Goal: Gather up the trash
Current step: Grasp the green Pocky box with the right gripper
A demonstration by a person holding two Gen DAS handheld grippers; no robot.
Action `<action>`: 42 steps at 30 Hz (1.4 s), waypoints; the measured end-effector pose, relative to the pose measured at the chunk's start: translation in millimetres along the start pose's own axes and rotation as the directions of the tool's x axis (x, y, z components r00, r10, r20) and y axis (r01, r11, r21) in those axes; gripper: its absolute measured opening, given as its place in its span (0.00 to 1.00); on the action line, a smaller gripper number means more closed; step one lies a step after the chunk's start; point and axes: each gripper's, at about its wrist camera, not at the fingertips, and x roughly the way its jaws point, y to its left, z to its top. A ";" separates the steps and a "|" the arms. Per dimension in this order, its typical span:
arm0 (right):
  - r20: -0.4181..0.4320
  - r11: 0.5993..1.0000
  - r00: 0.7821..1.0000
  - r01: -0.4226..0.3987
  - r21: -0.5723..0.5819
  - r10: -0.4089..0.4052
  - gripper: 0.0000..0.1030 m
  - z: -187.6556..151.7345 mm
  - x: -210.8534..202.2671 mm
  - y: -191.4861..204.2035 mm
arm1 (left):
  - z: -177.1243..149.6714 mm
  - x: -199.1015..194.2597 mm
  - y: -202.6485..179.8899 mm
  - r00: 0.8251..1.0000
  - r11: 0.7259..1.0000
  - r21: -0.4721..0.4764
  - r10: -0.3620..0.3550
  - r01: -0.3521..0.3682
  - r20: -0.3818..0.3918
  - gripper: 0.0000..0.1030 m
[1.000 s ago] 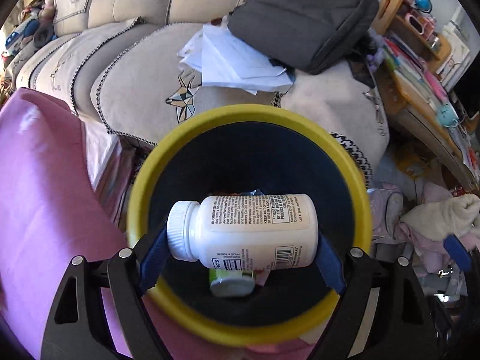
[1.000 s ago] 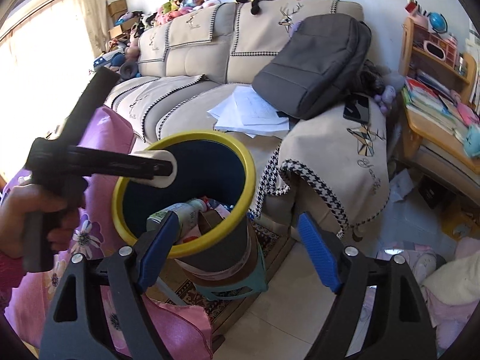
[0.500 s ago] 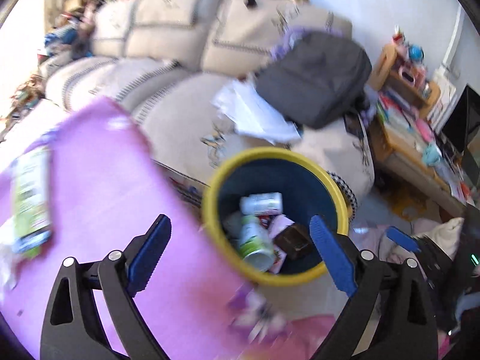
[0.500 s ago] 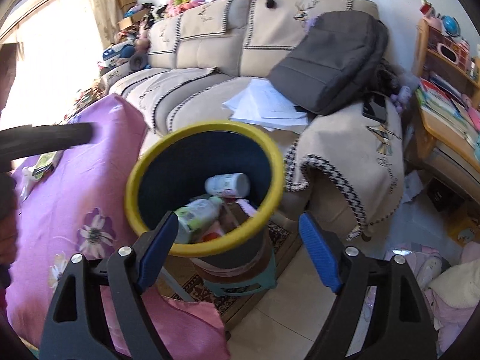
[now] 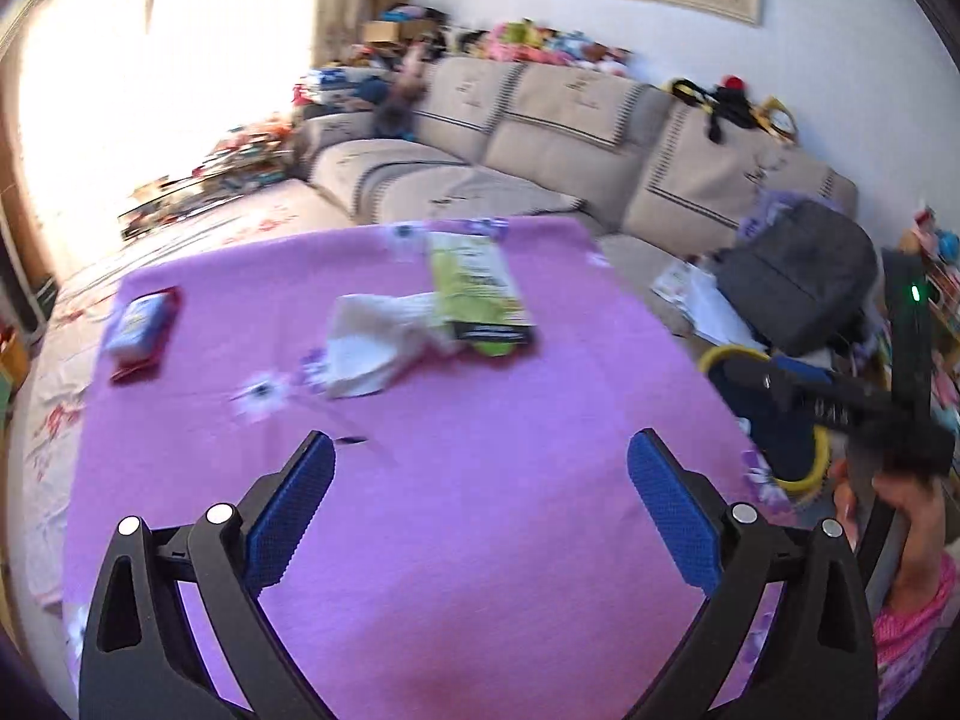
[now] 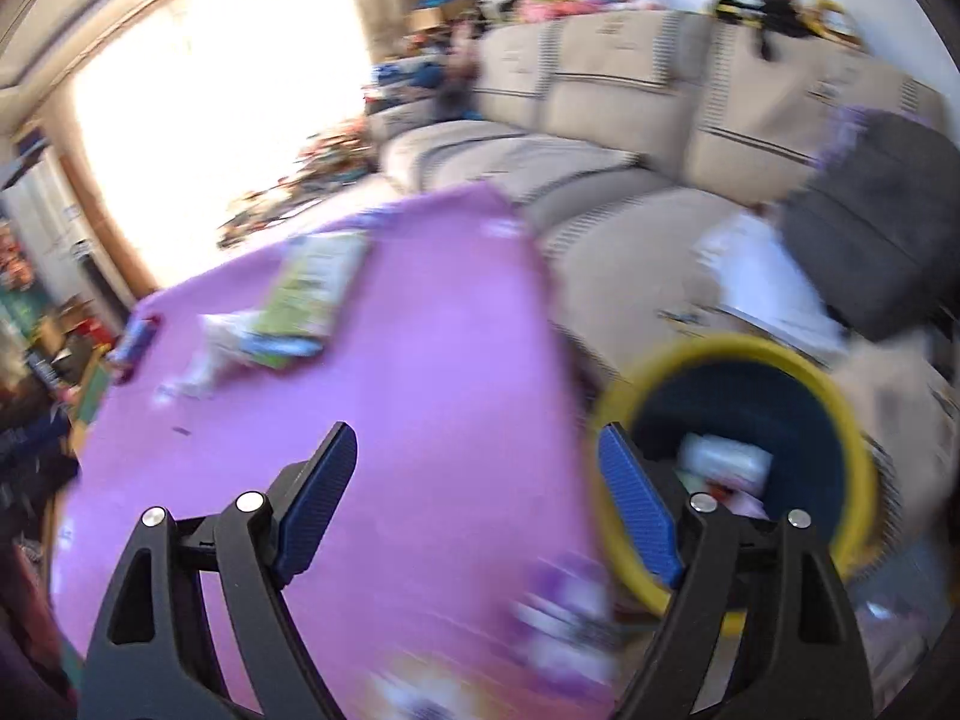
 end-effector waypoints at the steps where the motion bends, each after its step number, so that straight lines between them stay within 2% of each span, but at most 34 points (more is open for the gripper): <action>1: -0.005 1.000 1.000 -0.020 -0.010 0.020 0.76 10.8 9.0 15.7 | -4.1 -4.0 11.9 1.000 1.000 -0.009 0.025 -0.025 0.007 0.94; 6: -0.015 0.998 0.998 -0.060 -0.024 0.059 0.76 59.3 53.9 79.7 | -18.6 -16.0 56.2 0.997 0.996 -0.055 0.074 -0.072 0.027 0.94; 9: -0.047 0.999 0.999 -0.020 -0.026 0.018 0.77 81.4 88.3 103.6 | -22.0 -20.4 74.0 0.997 0.995 -0.078 0.071 -0.068 0.033 0.94; 15: -0.161 0.998 0.985 0.050 -0.030 -0.055 0.80 103.2 152.6 123.7 | -29.1 -31.9 89.6 0.996 0.991 -0.107 0.081 -0.076 0.049 0.95; 21: -0.237 0.988 0.959 0.146 -0.054 -0.155 0.80 109.2 193.4 126.7 | -33.3 -40.4 103.0 0.994 0.987 -0.142 0.088 -0.079 0.060 0.95; 26: -0.295 0.985 0.940 0.161 -0.059 -0.171 0.80 110.9 216.9 129.3 | -34.9 -38.3 104.7 0.995 0.987 -0.145 0.079 -0.071 0.054 0.95; 29: -0.307 0.982 0.932 0.181 -0.059 -0.190 0.80 112.6 226.3 129.7 | -35.9 -34.8 103.5 0.996 0.987 -0.142 0.080 -0.073 0.046 0.95; 31: -0.316 0.981 0.929 0.185 -0.054 -0.193 0.74 113.2 227.7 127.3 | -35.9 -33.8 102.9 0.996 0.987 -0.141 0.078 -0.072 0.042 0.95; 35: -0.316 0.983 0.931 0.174 -0.052 -0.181 0.71 116.3 224.8 124.7 | -35.7 -29.7 101.0 0.996 0.988 -0.139 0.079 -0.074 0.034 0.95; 42: -0.232 0.995 0.967 0.103 -0.007 -0.102 0.71 117.2 181.2 121.0 | -36.5 -23.8 93.8 0.997 0.990 -0.122 0.072 -0.069 0.026 0.95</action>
